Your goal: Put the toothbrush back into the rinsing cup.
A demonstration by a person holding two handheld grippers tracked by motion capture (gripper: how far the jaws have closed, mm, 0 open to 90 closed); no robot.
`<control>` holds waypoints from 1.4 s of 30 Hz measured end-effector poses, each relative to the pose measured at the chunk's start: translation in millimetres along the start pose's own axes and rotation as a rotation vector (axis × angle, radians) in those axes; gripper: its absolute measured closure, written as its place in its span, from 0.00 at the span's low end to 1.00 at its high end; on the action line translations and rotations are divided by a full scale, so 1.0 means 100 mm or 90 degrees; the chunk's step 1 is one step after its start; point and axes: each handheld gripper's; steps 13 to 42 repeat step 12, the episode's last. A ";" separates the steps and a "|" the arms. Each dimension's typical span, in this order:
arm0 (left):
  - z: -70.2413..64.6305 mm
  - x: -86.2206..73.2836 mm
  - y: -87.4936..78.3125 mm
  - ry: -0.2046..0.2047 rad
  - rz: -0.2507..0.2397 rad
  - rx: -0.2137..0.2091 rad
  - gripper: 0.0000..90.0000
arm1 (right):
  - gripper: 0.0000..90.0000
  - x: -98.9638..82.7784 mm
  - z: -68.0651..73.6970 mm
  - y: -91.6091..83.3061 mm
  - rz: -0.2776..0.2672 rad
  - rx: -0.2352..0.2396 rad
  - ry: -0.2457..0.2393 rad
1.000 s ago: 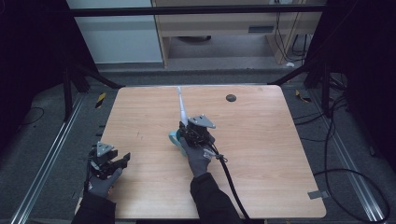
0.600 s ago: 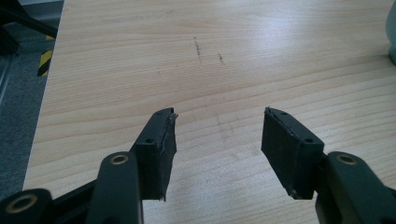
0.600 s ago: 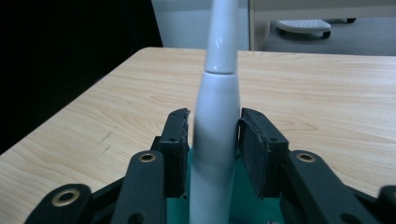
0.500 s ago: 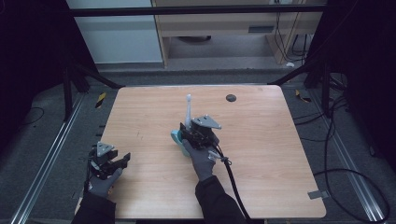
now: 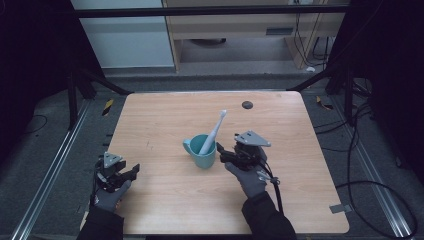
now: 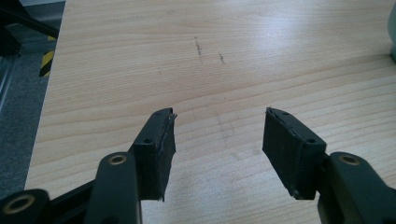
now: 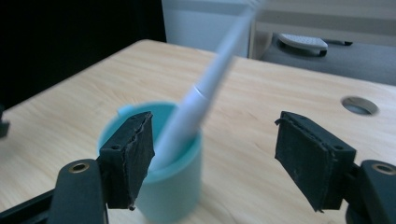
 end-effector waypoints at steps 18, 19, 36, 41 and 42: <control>0.00 -0.01 0.01 0.003 0.001 0.000 0.44 | 0.28 -0.43 -0.56 -0.32 0.034 -0.048 0.025; 0.00 -0.01 0.01 0.003 0.001 0.000 0.44 | 0.28 -0.43 -0.56 -0.32 0.034 -0.048 0.025; 0.00 -0.01 0.01 0.003 0.001 0.000 0.44 | 0.28 -0.43 -0.56 -0.32 0.034 -0.048 0.025; 0.00 -0.01 0.01 0.003 0.001 0.000 0.44 | 0.28 -0.43 -0.56 -0.32 0.034 -0.048 0.025; 0.00 -0.01 0.01 0.003 0.001 0.000 0.44 | 0.28 -0.43 -0.56 -0.32 0.034 -0.048 0.025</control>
Point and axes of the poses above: each handheld gripper's, and its own axes: y roughly forward along the jaws, x roughly out of its top, z roughly to its left, and after that the axes turned 6 degrees about -x, right-handed
